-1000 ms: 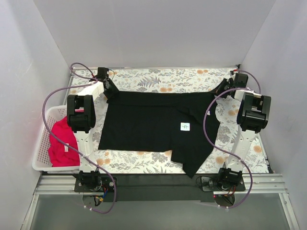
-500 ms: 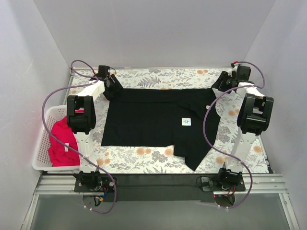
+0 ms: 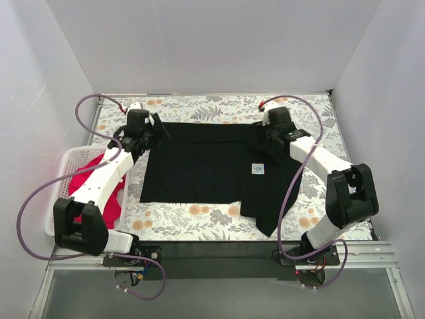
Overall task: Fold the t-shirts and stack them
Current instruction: Fold the tshirt
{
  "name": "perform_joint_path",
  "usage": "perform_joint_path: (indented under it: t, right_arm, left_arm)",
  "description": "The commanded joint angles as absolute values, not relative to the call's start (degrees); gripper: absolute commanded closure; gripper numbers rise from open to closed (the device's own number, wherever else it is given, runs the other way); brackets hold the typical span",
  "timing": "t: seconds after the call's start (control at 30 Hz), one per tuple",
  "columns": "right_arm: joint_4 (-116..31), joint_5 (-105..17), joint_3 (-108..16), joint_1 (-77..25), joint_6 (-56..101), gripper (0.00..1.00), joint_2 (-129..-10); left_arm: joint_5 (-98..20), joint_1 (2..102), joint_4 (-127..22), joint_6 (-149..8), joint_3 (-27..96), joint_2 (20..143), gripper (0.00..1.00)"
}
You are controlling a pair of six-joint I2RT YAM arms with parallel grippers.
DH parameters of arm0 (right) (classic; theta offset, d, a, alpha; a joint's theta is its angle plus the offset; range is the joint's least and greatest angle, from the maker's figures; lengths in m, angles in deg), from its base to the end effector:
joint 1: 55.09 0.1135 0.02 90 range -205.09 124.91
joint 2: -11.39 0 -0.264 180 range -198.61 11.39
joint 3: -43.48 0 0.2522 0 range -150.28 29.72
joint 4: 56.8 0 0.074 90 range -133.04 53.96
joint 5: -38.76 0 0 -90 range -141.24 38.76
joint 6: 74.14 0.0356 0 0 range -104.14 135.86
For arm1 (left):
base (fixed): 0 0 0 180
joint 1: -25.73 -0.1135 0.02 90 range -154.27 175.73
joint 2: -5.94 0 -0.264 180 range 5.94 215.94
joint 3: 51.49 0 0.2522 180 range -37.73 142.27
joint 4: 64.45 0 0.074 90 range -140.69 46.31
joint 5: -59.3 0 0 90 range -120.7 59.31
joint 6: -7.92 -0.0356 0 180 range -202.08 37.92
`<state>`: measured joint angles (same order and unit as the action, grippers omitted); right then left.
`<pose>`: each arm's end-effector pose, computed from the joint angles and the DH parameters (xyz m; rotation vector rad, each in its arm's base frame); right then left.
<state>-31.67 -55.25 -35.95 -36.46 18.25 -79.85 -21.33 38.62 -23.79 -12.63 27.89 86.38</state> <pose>0.3420 0.1127 0.2600 -0.2747 2.1995 0.1255 0.3033 -0.0635 0.2965 -1.1890 2.0279 -0.5481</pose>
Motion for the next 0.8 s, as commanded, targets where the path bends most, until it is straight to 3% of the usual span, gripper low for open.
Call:
perform_joint_path:
  t: [0.0,0.1,0.27,0.77]
  right_arm:
    - [-29.60,-71.34,-33.65,-28.39,9.28,0.36,-79.93]
    - [-30.64,-78.73,-33.39,-22.23,5.58,0.42,-82.65]
    - [-31.79,-84.54,-36.36,-18.97,2.42,0.63,-90.28]
    - [-37.50,-89.21,-43.05,-19.23,-4.53,0.62,-101.72]
  left_arm:
    - [-15.76,38.57,-23.35,-14.84,19.25,81.54,0.22]
    - [-13.30,38.48,-24.67,-15.10,15.54,77.75,0.22]
    - [-11.36,38.57,-25.73,-15.55,12.01,76.25,0.23]
    - [-11.18,38.56,-25.90,-15.81,12.28,76.95,0.24]
